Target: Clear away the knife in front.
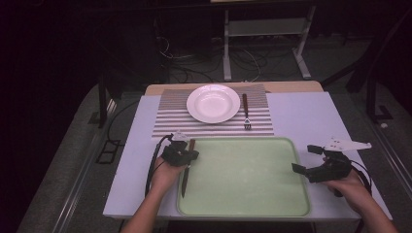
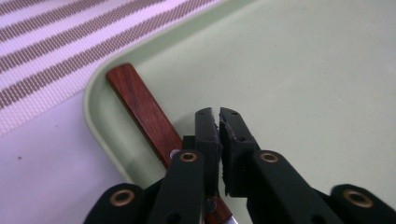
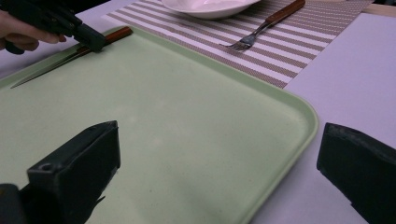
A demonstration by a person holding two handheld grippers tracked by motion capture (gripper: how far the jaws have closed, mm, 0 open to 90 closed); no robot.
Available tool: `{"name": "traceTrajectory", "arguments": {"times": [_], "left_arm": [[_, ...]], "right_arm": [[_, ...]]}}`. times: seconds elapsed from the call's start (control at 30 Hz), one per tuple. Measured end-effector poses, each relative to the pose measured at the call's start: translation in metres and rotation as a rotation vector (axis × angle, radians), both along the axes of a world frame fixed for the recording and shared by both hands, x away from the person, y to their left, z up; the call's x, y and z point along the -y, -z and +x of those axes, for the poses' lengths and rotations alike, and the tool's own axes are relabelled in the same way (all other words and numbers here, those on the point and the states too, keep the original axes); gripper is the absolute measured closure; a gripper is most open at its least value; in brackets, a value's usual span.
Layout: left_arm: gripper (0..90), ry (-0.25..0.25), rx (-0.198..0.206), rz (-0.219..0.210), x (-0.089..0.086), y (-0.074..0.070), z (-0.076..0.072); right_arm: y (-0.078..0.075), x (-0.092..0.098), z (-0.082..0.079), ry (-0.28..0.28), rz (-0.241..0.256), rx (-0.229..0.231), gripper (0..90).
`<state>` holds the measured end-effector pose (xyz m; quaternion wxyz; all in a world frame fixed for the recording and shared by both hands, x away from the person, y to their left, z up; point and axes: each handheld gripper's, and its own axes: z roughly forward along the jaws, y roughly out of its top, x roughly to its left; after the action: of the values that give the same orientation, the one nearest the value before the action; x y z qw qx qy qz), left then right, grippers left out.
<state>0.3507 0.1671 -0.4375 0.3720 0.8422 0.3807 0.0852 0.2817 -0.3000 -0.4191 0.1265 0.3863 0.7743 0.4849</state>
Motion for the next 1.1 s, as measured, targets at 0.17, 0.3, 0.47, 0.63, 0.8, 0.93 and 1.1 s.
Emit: {"name": "traceTrajectory", "arguments": {"times": [0.17,0.3,0.47,0.63,0.8,0.93,1.1], "left_arm": [[72.8,0.004,0.048,-0.057,-0.006,-0.01,-0.004],[66.6,0.011,0.085,-0.086,-0.012,-0.019,-0.007],[55.2,0.021,0.122,-0.127,-0.017,-0.028,-0.011],[44.1,0.044,0.151,-0.17,-0.022,-0.039,-0.018],[33.7,0.08,0.18,-0.208,-0.025,-0.049,-0.027],[24.8,0.101,0.197,-0.212,-0.027,-0.053,-0.034],[15.8,0.095,0.21,-0.217,-0.032,-0.053,-0.041]], "right_arm": [[-0.001,0.0,0.0,-0.001,0.004,0.003,0.0],[-0.001,-0.001,0.0,-0.002,0.003,0.004,0.0],[-0.001,-0.001,-0.001,-0.004,0.0,0.008,0.0],[-0.001,-0.001,-0.002,-0.004,0.001,0.009,0.0],[-0.001,-0.001,-0.002,-0.005,0.001,0.009,0.0],[-0.001,-0.001,-0.002,-0.007,0.004,0.01,0.0],[-0.002,0.0,-0.003,-0.013,0.008,0.014,0.0]]}}
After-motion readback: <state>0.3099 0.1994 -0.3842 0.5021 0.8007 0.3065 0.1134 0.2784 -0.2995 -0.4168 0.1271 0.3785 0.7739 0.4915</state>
